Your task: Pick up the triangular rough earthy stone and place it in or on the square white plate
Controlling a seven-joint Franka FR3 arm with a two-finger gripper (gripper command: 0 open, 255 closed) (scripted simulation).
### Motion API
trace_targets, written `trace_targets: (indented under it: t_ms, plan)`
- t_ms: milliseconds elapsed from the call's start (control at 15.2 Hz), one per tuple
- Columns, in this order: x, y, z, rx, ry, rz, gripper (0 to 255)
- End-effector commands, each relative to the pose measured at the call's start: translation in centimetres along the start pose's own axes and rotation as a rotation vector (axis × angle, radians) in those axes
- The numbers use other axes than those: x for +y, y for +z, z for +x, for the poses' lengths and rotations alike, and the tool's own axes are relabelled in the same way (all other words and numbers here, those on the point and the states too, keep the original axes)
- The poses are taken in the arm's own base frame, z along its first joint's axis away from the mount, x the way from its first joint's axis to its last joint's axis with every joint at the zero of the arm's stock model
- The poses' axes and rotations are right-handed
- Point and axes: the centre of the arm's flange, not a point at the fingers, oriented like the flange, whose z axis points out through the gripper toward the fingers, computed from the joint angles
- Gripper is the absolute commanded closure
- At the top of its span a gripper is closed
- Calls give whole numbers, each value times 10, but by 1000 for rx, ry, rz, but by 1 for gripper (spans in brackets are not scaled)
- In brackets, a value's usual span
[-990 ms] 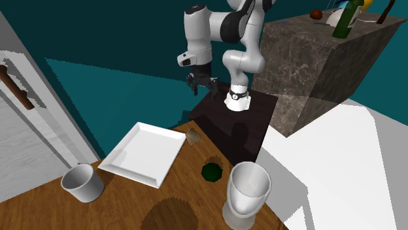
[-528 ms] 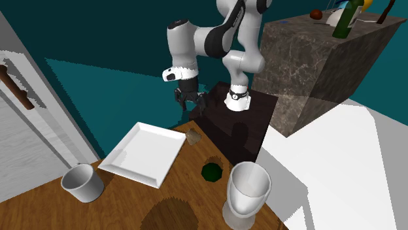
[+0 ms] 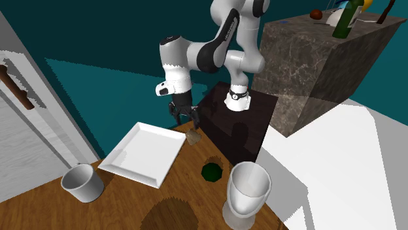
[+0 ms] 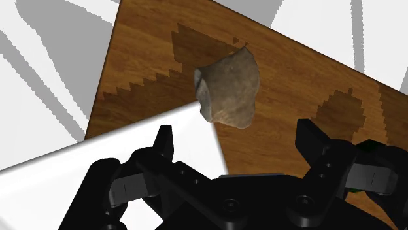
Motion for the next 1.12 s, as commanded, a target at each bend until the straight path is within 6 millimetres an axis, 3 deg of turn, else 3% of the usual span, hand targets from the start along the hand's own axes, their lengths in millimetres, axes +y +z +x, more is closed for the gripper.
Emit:
trace_targets:
  t_ms: [0, 132, 594, 660, 1056]
  plan:
    - [1, 11, 0, 1, 0, 0, 0]
    - [1, 19, 0, 1, 0, 0, 0]
    - [1, 19, 0, 1, 0, 0, 0]
    - [1, 19, 0, 1, 0, 0, 255]
    - [1, 19, 0, 1, 0, 0, 255]
